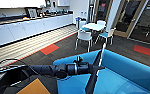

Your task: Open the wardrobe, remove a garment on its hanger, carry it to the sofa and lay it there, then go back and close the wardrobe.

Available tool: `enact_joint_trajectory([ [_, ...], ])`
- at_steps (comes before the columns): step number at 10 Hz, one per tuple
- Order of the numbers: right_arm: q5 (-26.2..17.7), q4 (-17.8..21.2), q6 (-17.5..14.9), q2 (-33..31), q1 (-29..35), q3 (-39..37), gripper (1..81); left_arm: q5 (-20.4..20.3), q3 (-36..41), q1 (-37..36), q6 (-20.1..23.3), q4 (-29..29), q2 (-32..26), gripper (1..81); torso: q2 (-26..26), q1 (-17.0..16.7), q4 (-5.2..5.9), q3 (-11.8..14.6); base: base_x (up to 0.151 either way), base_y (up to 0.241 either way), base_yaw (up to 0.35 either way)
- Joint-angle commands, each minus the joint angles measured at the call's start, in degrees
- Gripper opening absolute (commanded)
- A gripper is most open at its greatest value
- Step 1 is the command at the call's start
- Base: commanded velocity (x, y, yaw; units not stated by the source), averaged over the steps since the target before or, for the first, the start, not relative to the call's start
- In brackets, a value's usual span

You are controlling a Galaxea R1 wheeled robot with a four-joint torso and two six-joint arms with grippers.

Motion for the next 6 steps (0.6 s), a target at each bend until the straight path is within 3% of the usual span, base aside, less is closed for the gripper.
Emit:
enact_joint_trajectory([
  [1,-3.85,0.09,-0.32,0.59,0.79,0.47,81.1,-2.85,1.72,-8.95,0.63,1.56,0.97,1.0,0.00,0.00,0.00,0.00,0.075,0.000,0.000],
  [6,-3.85,0.09,-0.32,0.59,0.80,0.47,81.1,-2.77,1.19,-8.95,0.63,1.65,1.67,1.0,0.00,0.00,0.00,0.00,0.077,0.000,0.000],
])
